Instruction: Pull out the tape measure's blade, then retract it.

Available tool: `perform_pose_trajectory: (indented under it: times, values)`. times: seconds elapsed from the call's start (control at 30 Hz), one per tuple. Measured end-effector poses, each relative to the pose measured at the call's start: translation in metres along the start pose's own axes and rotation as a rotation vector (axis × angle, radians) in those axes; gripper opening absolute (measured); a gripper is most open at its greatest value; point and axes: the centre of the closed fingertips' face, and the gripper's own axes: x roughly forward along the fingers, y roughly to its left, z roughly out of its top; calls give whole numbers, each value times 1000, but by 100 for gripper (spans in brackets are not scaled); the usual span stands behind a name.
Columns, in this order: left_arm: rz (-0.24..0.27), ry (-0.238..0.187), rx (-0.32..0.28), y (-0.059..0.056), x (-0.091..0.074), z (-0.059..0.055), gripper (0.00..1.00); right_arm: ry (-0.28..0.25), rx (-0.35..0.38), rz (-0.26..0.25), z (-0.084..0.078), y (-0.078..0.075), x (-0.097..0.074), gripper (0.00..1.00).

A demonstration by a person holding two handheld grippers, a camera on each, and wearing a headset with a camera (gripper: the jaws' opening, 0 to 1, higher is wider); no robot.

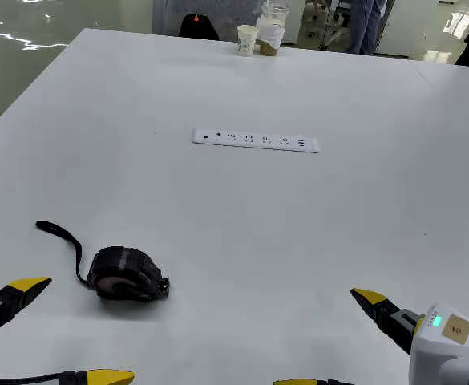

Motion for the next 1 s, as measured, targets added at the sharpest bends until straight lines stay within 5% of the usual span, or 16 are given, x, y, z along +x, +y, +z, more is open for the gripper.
perform_pose_trajectory:
  times: [1.0]
  values:
    - [-7,6,19,1,3,2,99,0,-1,0,-1,-2,1,99]
